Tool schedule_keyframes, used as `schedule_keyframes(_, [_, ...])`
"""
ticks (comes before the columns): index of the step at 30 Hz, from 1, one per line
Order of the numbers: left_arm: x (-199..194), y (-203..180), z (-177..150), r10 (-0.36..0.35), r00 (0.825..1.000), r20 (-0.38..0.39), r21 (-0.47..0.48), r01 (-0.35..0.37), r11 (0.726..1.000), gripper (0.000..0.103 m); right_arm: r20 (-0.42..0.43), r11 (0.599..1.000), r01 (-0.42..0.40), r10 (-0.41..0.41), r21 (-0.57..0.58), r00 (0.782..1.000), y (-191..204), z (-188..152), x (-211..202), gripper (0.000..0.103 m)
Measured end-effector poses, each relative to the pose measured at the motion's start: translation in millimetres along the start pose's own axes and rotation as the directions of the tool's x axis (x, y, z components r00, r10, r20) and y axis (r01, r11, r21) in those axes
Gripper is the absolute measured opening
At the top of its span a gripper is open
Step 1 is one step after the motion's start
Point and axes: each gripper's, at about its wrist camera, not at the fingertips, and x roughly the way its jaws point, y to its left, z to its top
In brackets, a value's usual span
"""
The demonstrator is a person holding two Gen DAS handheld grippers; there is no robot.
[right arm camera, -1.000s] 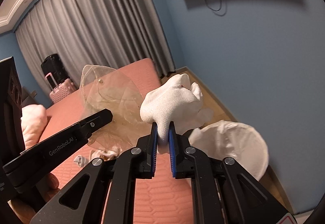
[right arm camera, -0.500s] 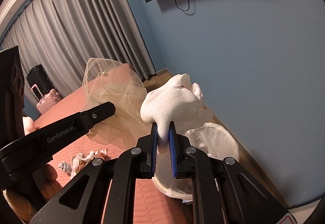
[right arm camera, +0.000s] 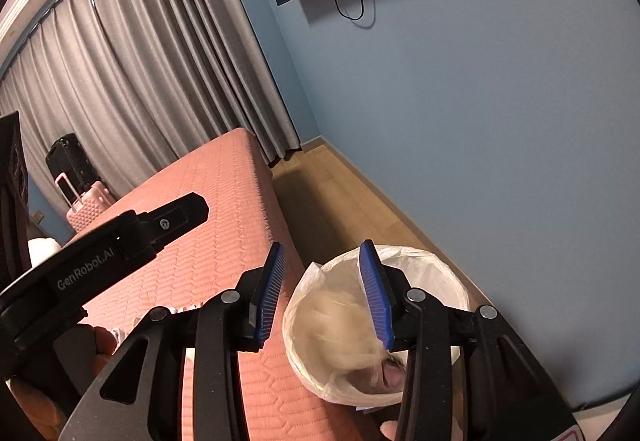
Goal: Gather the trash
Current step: 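Carry tulle scrunchie and white sock to the wastebasket and release both, then grasp the pink lace cloth with the left tool while the right tool grasps the tan scrunchie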
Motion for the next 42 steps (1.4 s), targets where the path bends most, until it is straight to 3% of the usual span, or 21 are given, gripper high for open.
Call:
schedule_keyframes(20, [-30,58,-14,0.074,0.997,0.0,-0.108,-0.073,0.991,0.077,-0.047,0.996,-0.06,0.057,-0.066,0.997,53,-18,-1,0.045])
schedule_keyframes(42, [-69,152,-44,0.174,0.985,-0.011,-0.264,-0.17,0.949,0.077,-0.113,0.975,-0.129,0.11,-0.18,0.987,133,-46,9,0.053])
